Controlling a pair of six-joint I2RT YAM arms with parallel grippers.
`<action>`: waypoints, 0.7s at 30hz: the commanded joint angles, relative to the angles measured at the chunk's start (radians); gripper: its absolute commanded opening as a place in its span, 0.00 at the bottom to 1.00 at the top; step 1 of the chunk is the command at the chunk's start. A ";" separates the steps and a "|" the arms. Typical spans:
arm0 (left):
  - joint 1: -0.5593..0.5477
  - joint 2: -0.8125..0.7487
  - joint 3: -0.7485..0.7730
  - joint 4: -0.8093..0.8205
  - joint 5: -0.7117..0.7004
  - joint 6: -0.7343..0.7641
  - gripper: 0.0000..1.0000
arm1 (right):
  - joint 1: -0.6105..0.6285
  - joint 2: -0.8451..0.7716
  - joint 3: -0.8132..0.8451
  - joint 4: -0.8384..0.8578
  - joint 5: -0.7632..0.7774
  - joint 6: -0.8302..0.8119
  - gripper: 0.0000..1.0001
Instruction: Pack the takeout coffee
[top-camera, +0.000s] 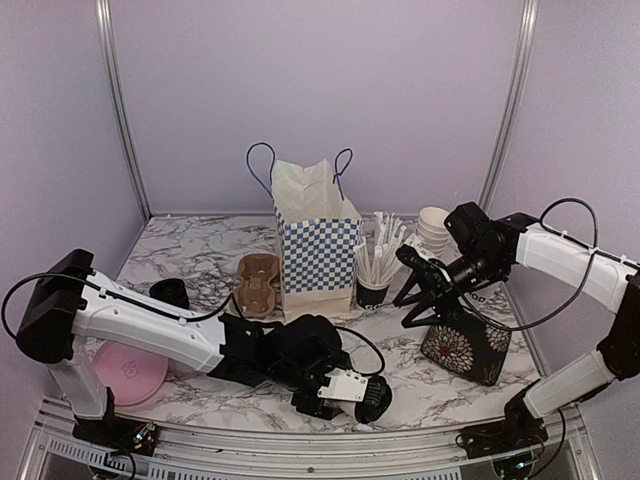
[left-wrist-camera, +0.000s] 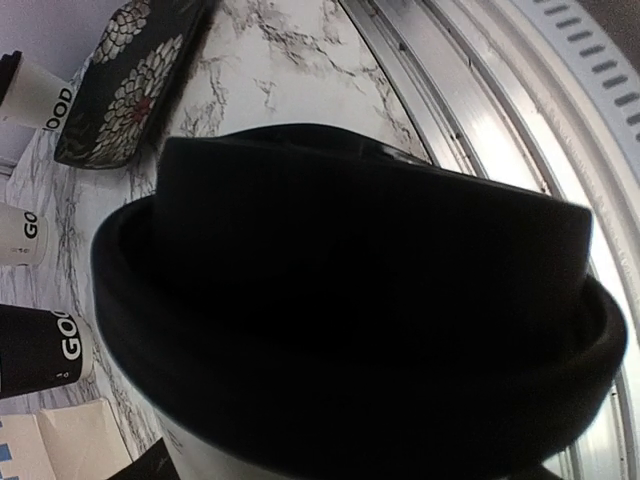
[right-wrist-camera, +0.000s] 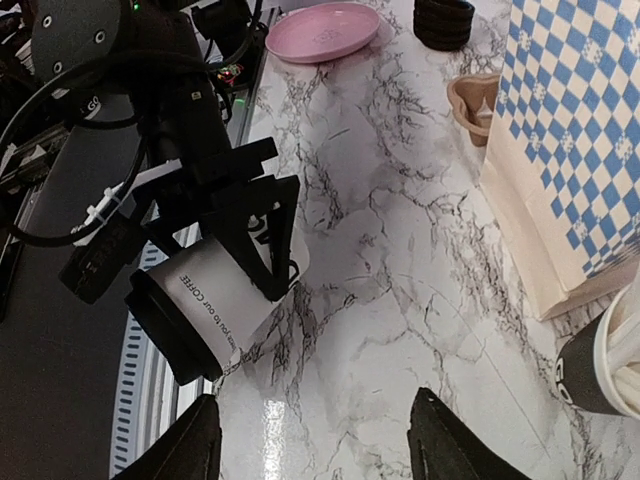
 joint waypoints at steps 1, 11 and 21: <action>0.073 -0.157 -0.095 0.175 0.107 -0.203 0.75 | -0.010 -0.005 0.120 -0.014 -0.075 0.041 0.64; 0.228 -0.241 -0.200 0.459 0.199 -0.681 0.73 | 0.101 -0.016 0.265 0.100 0.068 0.064 0.97; 0.245 -0.239 -0.266 0.630 0.251 -0.803 0.74 | 0.248 0.057 0.326 0.077 0.179 0.050 0.97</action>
